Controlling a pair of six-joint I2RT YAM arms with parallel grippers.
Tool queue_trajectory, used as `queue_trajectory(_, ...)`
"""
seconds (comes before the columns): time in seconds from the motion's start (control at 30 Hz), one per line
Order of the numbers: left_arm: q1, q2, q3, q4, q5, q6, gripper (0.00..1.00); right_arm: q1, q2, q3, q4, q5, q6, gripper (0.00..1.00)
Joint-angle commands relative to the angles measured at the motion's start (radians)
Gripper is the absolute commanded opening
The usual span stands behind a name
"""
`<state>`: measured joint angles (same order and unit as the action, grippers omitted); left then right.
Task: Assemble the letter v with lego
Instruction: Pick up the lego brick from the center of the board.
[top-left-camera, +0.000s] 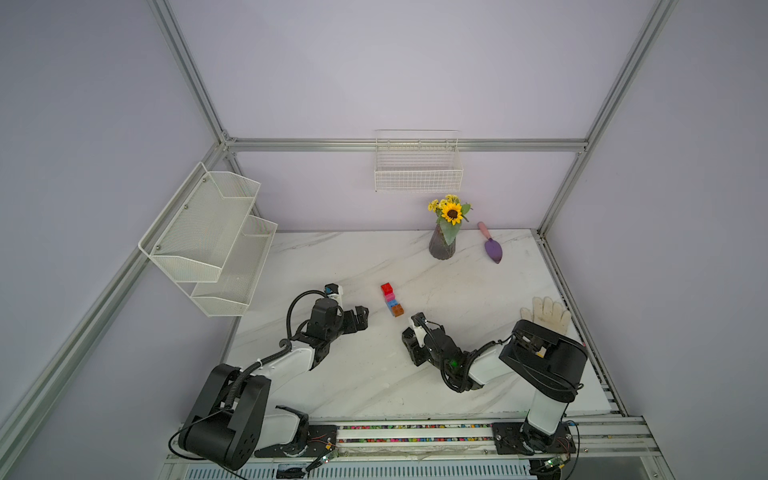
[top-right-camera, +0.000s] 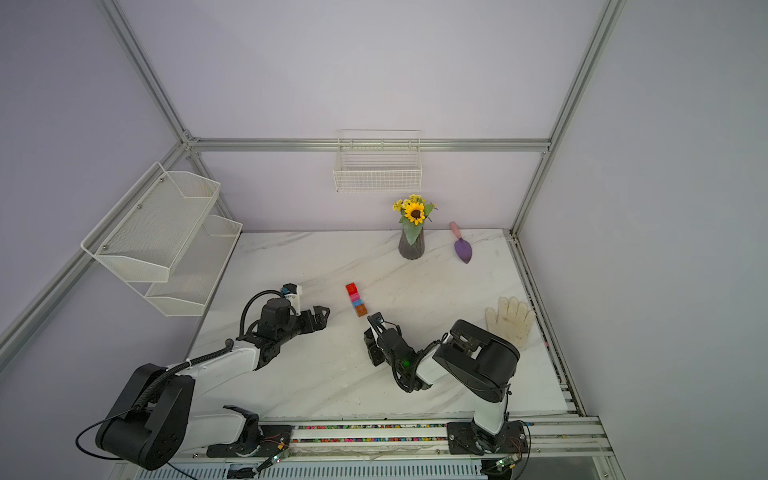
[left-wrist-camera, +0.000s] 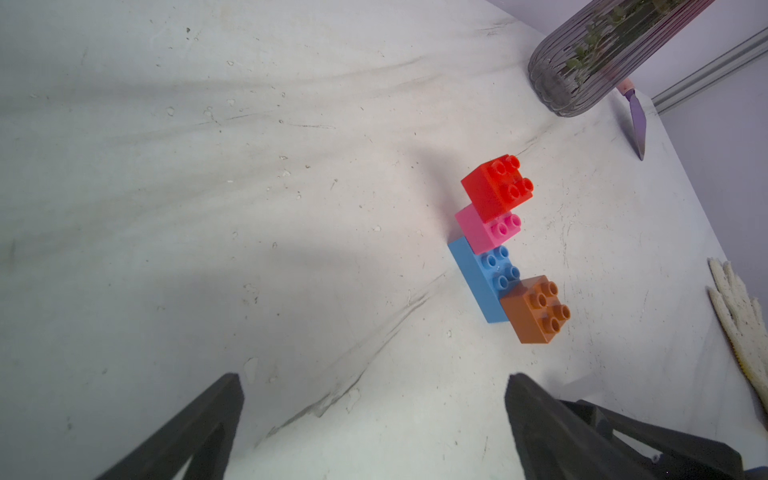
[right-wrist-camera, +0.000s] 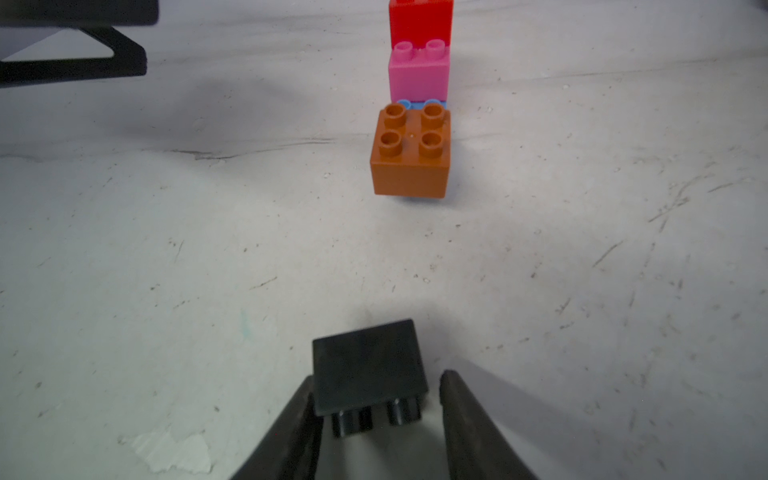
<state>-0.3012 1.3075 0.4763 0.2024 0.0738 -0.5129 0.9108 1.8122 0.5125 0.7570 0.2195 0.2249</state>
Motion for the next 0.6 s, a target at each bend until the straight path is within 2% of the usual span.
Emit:
queue_trajectory(0.0, 0.005, 0.007, -0.005, 0.047, -0.003, -0.004, 1.0, 0.004, 0.042, -0.016, -0.107, -0.017, 0.027, 0.49)
queue_trajectory(0.07, 0.005, 0.009, -0.004, 0.047, -0.003, -0.003, 1.0, 0.005, 0.045, -0.016, -0.107, -0.02, 0.028, 0.47)
queue_trajectory(0.3, 0.005, 0.013, -0.004, 0.048, -0.005, 0.001, 1.0, 0.004, 0.019, -0.008, -0.127, -0.034, 0.041, 0.34)
queue_trajectory(0.37, 0.005, 0.015, -0.004, 0.053, -0.003, 0.001, 1.0, 0.004, -0.003, 0.015, -0.178, -0.031, 0.043, 0.26)
queue_trajectory(0.57, 0.005, 0.028, -0.004, 0.077, 0.005, -0.009, 1.0, 0.004, -0.103, 0.115, -0.336, -0.03, 0.007, 0.26)
